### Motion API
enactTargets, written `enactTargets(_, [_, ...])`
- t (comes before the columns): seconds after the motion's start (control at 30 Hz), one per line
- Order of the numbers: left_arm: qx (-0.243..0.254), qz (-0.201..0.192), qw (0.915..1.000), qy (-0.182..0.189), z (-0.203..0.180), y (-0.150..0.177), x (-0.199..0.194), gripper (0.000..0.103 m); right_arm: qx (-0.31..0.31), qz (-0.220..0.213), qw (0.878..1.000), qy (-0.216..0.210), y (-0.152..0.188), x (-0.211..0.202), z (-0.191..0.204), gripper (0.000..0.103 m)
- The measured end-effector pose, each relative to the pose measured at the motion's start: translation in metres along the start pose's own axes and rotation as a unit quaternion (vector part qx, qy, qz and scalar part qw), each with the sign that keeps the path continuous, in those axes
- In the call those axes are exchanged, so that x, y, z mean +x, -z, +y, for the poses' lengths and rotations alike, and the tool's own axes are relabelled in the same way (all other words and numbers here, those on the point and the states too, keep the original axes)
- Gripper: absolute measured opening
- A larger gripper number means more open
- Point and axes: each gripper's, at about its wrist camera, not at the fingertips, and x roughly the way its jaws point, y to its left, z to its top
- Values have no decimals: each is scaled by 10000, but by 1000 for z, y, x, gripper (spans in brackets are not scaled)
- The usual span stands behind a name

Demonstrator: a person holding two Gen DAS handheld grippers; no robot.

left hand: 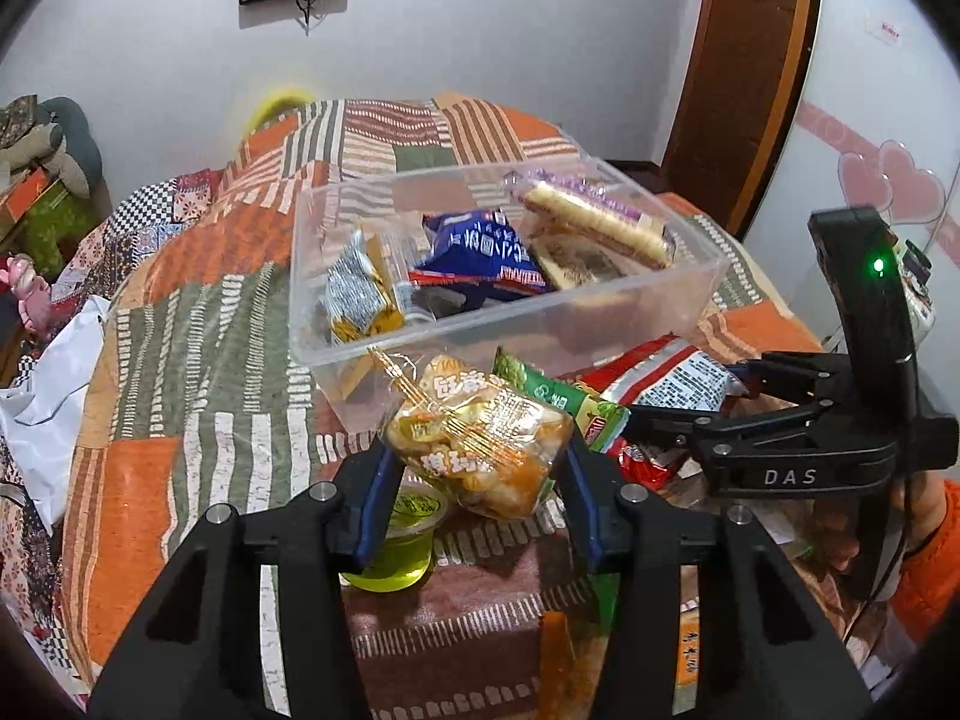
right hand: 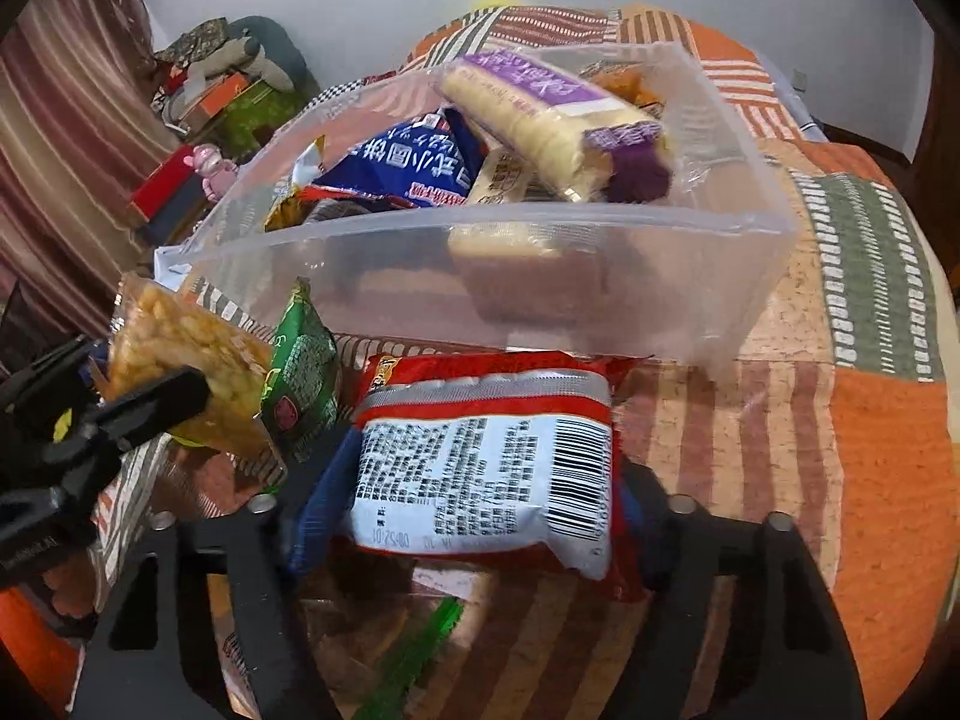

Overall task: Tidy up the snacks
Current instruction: 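Carry puffed-snack bag into box with left gripper while right carries red-white bag in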

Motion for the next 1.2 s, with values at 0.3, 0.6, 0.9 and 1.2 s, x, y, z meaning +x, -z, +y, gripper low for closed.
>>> enactTargets(0.3, [-57, -218, 9997, -96, 1, -8, -19, 49, 208, -351, 9987, 297, 5, -35, -23, 47])
enactTargets(0.6, [-207, -488, 9983, -223, 9, -19, -40, 48, 136, -772, 9963, 346, 8, -77, -21, 47])
enactTargets(0.9, [-265, -893, 9949, -376, 18, -44, -63, 48, 73, -1374, 9902, 215, -13, -109, -8, 47])
enactTargets(1.2, [-335, -1014, 9934, -429, 27, -70, -55, 48, -105, -1621, 9867, 92, -46, -93, 10, 47])
